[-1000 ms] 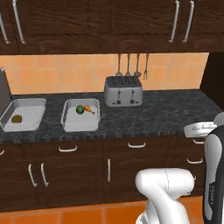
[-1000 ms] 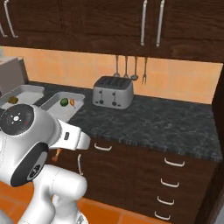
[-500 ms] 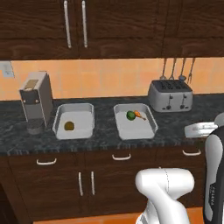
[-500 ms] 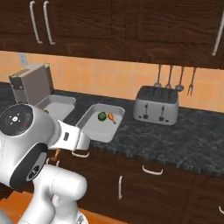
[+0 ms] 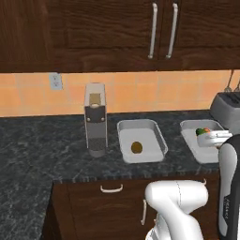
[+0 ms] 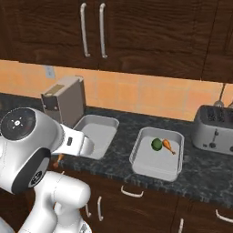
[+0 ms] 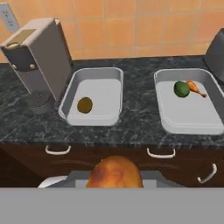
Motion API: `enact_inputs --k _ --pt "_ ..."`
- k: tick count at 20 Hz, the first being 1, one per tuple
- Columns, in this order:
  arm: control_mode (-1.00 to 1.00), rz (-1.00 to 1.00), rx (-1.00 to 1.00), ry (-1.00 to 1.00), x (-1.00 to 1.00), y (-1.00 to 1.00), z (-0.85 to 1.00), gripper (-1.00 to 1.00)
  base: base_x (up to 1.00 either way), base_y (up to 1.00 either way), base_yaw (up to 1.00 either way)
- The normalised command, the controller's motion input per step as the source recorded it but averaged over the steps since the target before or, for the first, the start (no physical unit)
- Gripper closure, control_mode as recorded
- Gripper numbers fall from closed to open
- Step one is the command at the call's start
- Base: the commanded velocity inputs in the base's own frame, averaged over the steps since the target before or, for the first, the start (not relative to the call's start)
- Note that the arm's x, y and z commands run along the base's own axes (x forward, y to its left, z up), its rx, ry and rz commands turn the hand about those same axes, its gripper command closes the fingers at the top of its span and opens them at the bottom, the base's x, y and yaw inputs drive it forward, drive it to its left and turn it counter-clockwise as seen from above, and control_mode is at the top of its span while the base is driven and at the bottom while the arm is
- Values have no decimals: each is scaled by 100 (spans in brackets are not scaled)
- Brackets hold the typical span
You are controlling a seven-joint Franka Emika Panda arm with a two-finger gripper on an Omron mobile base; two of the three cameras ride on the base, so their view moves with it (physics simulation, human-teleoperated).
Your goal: Place one avocado and one chicken drumstick in each tupperware on the nearby counter, to pack two identical lunches.
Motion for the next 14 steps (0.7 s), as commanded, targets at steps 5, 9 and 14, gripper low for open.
enact_inputs --k 5,9,14 --pt "100 0 0 0 0 0 0 100 51 95 0" --pt "-100 0 -2 0 8 0 -10 100 34 16 -1" --pt "-100 0 -2 2 36 -36 -43 100 0 0 0"
